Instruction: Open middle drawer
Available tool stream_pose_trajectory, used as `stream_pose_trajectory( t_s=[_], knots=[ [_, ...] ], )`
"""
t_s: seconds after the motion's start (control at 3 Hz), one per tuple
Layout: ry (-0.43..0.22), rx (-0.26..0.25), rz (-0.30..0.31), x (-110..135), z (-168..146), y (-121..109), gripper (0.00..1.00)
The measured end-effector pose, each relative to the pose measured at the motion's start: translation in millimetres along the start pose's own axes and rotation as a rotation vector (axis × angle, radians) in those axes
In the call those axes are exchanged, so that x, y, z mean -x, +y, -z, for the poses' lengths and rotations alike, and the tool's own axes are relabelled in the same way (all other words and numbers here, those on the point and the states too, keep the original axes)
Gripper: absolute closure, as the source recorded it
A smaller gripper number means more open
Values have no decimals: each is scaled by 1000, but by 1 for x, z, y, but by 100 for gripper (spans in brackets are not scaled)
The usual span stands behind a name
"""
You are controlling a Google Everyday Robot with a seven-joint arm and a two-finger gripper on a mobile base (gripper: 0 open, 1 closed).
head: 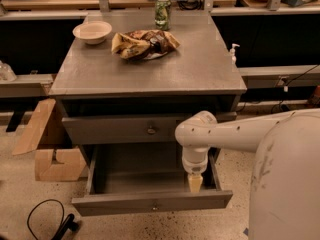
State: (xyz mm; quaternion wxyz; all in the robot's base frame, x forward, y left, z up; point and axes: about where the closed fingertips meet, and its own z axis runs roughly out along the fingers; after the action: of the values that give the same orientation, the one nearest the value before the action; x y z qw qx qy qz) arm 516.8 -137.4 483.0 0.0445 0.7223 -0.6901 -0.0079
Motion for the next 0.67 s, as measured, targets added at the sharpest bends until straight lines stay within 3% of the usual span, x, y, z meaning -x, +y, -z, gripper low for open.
stream_pose_trajectory(
  t_s=[0.33,0.67],
  knots=[
    [12,-1,30,6,1,-15,61],
    [11,-74,44,2,-2,-21,86]
  ],
)
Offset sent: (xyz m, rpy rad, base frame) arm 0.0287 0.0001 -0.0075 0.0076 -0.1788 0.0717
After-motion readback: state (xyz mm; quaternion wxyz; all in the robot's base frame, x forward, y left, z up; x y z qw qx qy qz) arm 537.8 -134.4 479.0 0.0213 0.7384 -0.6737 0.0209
